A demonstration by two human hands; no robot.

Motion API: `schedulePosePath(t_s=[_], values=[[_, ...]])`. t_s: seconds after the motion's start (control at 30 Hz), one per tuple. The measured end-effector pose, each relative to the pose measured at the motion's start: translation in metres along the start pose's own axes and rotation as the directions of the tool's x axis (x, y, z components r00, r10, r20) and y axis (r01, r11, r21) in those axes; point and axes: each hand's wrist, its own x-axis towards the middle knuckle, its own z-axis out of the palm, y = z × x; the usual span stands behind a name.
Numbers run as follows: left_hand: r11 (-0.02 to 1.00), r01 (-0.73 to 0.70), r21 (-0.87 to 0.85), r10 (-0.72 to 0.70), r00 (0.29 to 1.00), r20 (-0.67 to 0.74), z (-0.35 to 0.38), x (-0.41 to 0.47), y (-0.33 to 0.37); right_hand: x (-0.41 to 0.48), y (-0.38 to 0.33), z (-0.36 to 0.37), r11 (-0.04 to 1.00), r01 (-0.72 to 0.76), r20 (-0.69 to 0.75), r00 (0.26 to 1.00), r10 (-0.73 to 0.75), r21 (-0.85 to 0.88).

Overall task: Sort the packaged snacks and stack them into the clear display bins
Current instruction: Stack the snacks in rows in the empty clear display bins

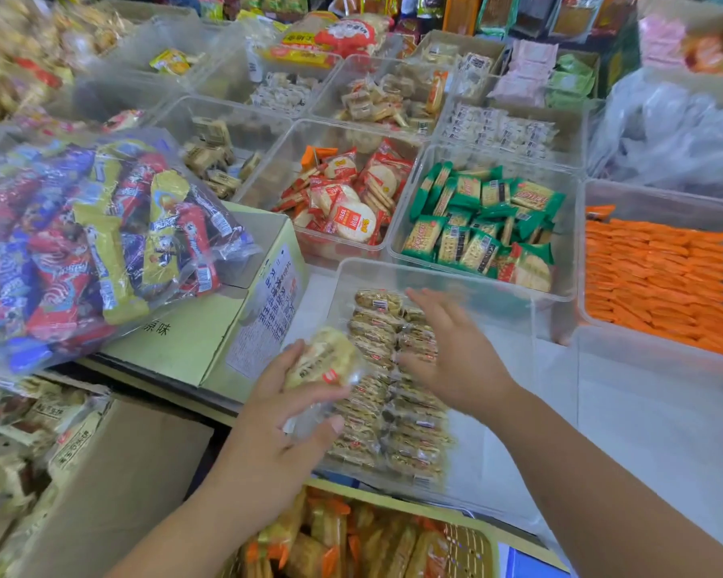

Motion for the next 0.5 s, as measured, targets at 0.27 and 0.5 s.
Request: schedulePosePath(t_s=[0.27,0.5], values=[[0.991,-0.108,0.073,0.078,0.94,0.331,0.03,0.011,0.031,-0.062,-0.039,-0.005,0.878,0.447,-0.118,0.875,-0.469,-0.17],[0.978,-0.102,0.184,0.049,0.96,0.275,0.047,0.047,0.033,-0.044,0.018,-0.025,0.999,0.035,-0.27,0.962,-0.04,-0.023]])
